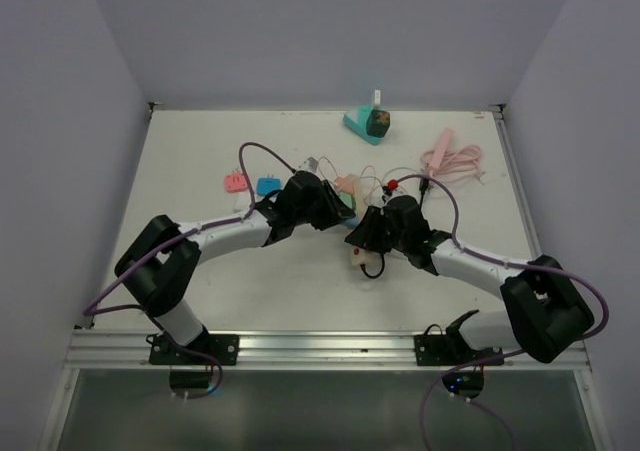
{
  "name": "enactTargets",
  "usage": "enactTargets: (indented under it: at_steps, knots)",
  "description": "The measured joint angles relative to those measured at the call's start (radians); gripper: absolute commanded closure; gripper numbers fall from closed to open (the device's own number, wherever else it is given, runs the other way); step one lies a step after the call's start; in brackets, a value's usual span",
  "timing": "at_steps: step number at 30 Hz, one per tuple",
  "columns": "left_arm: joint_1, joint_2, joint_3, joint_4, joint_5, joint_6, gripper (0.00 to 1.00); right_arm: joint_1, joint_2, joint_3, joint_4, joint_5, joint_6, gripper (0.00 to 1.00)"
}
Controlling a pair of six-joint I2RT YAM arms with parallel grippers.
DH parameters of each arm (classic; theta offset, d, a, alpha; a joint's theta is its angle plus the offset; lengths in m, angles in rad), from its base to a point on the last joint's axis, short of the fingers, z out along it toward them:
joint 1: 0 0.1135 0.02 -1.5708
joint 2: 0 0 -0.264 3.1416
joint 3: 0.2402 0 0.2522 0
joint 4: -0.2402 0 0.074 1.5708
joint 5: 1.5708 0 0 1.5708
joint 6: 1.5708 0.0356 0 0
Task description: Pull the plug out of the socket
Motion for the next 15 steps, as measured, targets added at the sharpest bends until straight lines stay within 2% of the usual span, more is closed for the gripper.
enactTargets:
  at_steps: [1,15]
  knots:
    - [-0.002,0.0,0.004,-0.006,-0.003,0.003,1.0,0.001,0.0,0.0,0.0,0.003,-0.001,1.0]
    - [-0.005,-0.071,-0.013,-0.047,-0.022,-0.002,1.0,0.0,-0.054,-0.05,0.065,0.013,-0.027,1.0]
